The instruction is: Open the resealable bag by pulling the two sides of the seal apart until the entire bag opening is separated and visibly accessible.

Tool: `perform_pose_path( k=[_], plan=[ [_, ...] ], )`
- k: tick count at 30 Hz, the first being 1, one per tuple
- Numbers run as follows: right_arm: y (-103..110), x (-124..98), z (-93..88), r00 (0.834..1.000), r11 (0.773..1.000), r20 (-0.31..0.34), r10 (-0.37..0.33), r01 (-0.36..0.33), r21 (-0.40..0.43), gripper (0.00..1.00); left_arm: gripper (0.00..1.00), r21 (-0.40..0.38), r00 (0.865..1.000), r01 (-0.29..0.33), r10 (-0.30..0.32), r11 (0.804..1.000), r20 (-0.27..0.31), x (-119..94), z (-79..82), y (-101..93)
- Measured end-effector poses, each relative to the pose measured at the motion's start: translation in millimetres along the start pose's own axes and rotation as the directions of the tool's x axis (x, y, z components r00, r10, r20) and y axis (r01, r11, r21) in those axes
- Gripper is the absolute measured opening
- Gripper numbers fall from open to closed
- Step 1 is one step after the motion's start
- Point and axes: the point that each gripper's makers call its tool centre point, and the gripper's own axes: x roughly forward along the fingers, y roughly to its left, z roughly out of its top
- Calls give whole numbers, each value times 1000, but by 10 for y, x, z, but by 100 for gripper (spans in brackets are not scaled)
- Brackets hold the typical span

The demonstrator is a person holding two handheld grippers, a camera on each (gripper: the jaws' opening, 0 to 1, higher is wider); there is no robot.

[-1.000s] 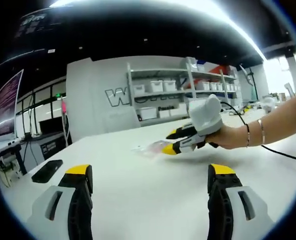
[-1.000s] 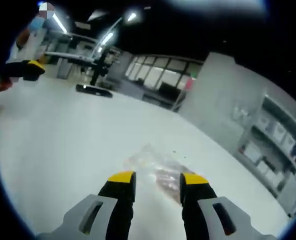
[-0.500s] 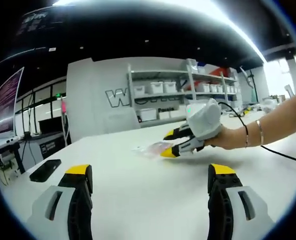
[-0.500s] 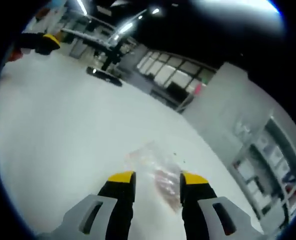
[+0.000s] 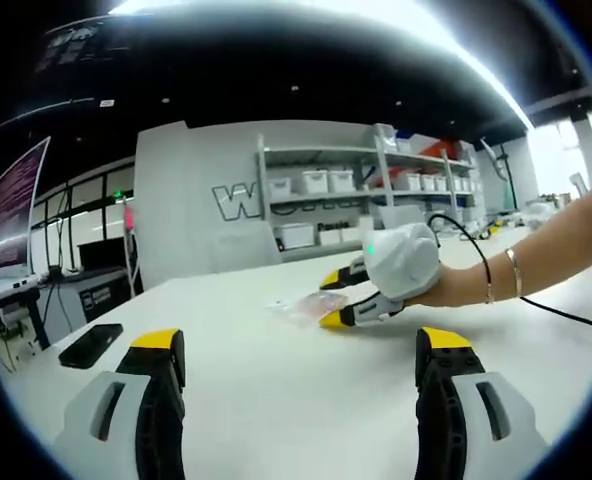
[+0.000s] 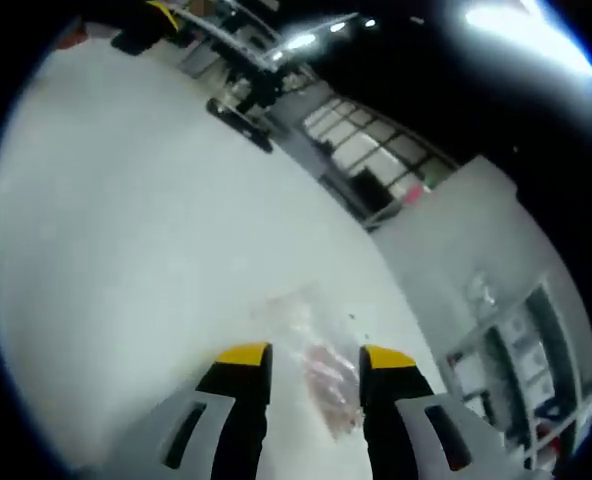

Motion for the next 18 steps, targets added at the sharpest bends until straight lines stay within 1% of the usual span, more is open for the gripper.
perform_pose_path(
  k=[5, 11, 16, 18],
  plan=[
    [-14, 25, 9, 1000, 1000, -6, -5, 5, -23, 32, 94, -4, 1000, -1, 1, 1000, 3, -20, 2, 9],
    [-1, 65, 59, 1000, 998, -7, -5, 5, -69, 31, 94, -8, 1000, -3, 3, 1000, 11, -39, 20, 23],
    [9, 95, 76, 1000, 998, -4, 0, 0, -65, 27, 94, -10, 1000, -4, 4, 1000, 14, -62, 25, 29],
    [24, 122, 66, 1000, 999, -6, 15, -15, -35, 24, 94, -11, 1000, -4, 4, 1000, 16, -62, 28, 31]
  ],
)
